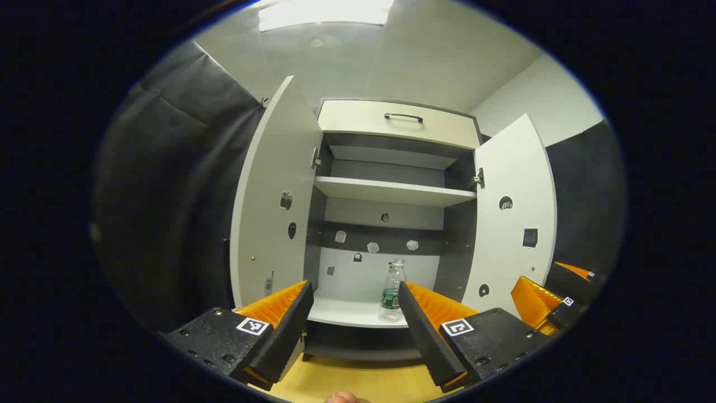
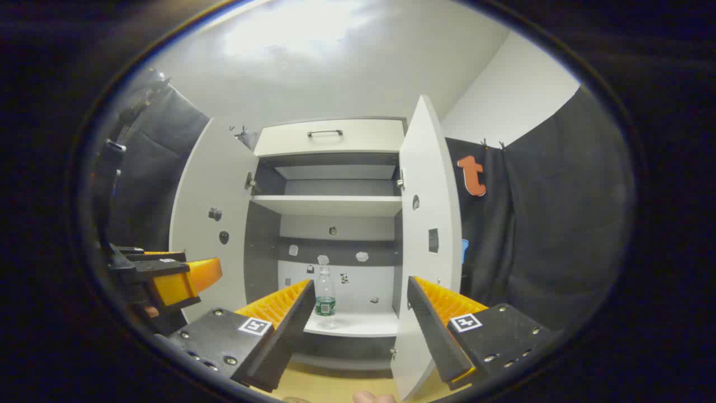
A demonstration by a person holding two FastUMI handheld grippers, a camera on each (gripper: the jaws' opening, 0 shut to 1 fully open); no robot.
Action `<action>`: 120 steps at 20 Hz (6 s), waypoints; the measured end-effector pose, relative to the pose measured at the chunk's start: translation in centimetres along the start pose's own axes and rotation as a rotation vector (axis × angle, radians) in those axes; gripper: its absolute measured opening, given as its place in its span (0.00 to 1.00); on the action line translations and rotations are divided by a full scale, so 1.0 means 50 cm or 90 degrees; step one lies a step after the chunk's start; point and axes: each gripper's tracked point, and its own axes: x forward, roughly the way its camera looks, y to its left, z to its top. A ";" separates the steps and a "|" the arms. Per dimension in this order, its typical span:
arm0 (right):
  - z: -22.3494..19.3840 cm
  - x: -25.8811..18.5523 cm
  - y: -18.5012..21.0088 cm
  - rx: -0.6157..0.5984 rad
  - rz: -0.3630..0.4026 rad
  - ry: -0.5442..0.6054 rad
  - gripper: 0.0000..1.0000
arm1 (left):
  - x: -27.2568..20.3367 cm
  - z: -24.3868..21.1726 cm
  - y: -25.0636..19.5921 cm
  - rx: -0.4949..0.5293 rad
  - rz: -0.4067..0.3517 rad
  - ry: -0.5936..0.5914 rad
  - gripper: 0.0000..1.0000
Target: Grasp the bottle in the cabinet with the left hand and place it on the coaster, then close the right door with the right hand and the left door with the left hand.
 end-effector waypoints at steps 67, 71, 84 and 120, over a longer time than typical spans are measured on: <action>-0.074 -0.073 -0.290 -0.091 -0.211 0.077 1.00 | 0.368 -0.258 -0.173 -0.048 -0.228 0.190 0.77; -0.072 -0.073 -0.286 -0.097 -0.198 0.069 1.00 | 0.286 -0.329 -0.123 -0.070 -0.229 0.228 0.78; -0.090 -0.071 -0.304 -0.119 -0.214 0.095 1.00 | 0.092 -0.665 -0.017 -0.079 -0.175 0.408 0.78; -0.185 -0.099 -0.318 -0.096 -0.221 0.168 1.00 | -0.103 -0.837 -0.019 -0.037 -0.161 0.479 0.83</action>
